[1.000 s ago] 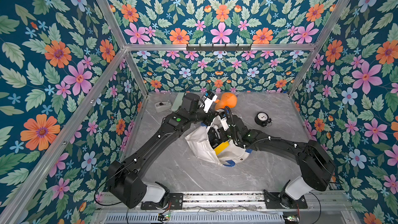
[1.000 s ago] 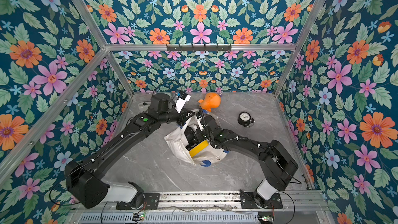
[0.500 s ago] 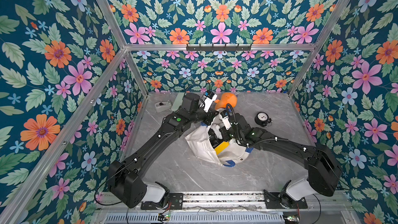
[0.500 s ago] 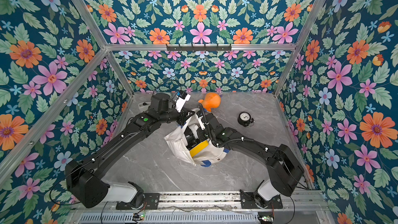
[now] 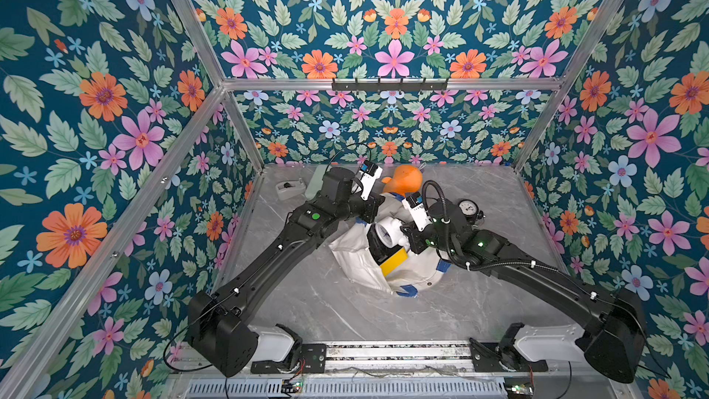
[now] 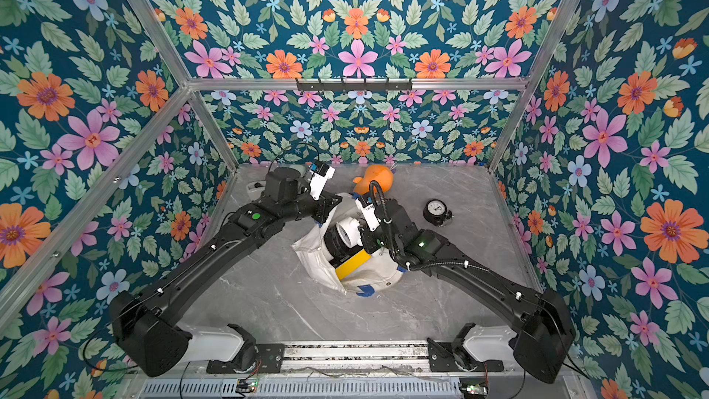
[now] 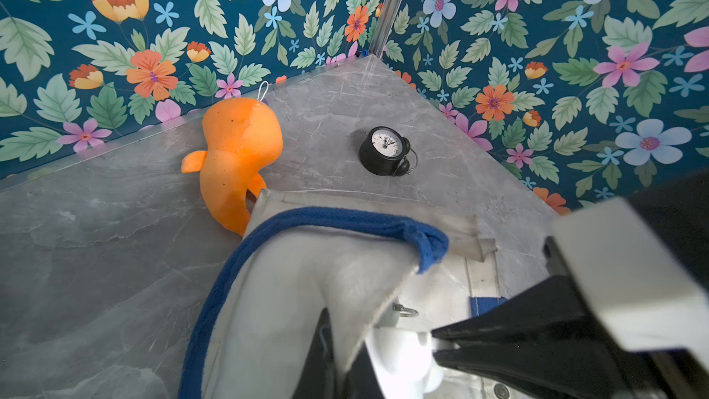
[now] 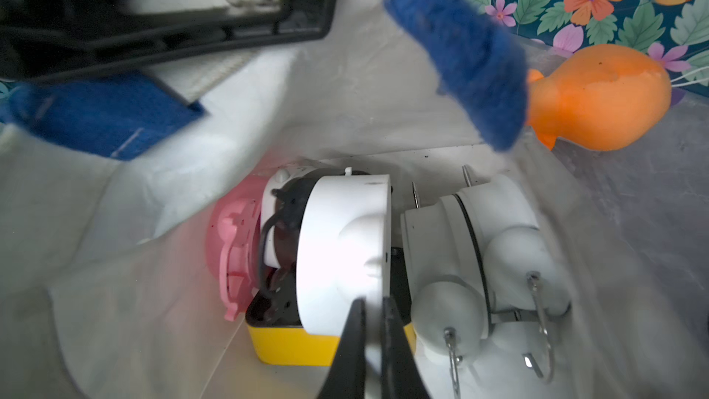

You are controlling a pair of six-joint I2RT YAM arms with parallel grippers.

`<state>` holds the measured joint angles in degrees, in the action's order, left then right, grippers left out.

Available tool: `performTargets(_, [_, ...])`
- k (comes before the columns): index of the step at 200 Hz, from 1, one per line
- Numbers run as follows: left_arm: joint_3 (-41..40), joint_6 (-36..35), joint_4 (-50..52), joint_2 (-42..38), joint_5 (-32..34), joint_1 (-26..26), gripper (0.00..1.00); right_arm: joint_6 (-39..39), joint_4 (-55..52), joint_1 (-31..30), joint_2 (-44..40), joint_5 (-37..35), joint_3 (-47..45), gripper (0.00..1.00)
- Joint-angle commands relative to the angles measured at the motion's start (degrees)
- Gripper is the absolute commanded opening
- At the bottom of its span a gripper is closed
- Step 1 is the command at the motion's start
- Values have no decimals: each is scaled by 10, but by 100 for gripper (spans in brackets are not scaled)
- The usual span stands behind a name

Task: Take the alarm clock out of the canvas bag
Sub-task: Pick up the alarm from the canvas bag.

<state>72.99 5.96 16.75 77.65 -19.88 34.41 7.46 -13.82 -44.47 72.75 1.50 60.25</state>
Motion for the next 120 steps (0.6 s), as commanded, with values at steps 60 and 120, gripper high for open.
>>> performTargets(60, [-10,3,-64,-23,36,0,0,-29,-47,0,-103,4,-1,0])
performTargets(120, [-23,-5,-76,-38,41,0,0,-32,-81,2,-152,-25,22,0])
